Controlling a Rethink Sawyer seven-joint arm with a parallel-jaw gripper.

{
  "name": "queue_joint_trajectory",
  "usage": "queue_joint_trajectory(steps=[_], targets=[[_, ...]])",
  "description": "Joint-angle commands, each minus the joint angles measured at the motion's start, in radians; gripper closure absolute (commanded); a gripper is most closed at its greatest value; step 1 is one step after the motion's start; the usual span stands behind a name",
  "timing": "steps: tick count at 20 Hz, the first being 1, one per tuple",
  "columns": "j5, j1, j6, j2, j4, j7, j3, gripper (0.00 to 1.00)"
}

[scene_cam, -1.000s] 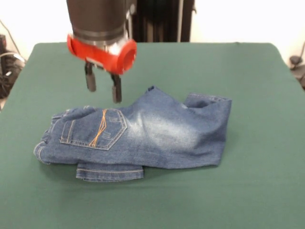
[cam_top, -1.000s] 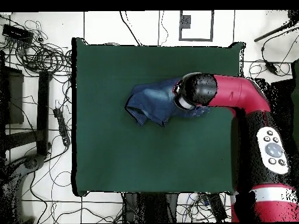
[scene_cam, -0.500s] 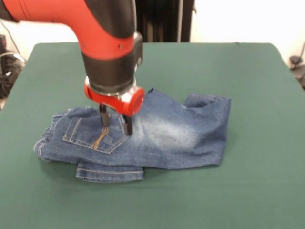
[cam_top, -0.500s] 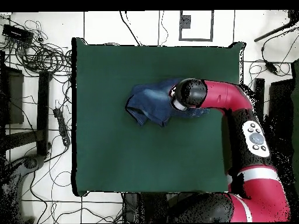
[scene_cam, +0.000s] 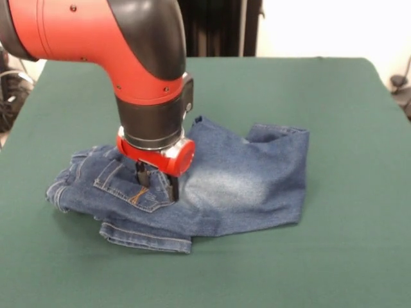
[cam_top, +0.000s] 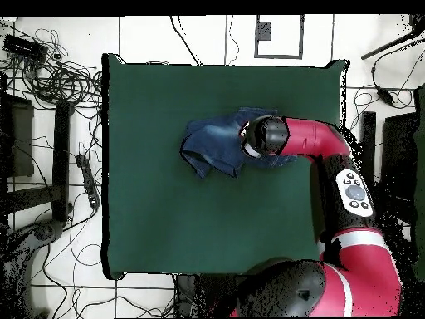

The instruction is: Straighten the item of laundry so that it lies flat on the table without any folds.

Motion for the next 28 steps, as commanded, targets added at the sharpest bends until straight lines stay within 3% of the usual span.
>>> queue_joint_trajectory(steps=[1,7,17,28], targets=[[-0.012,0.049,0.019,-0.002,0.025,-0.087,0.037,0.00],[0.009,0.060,0.089,-0.078,0.053,-0.082,0.033,0.00],[0.020,0.050,0.110,-0.094,0.046,-0.062,0.024,0.00],[-0.031,0.040,-0.050,0.096,-0.011,-0.045,0.028,0.00]])
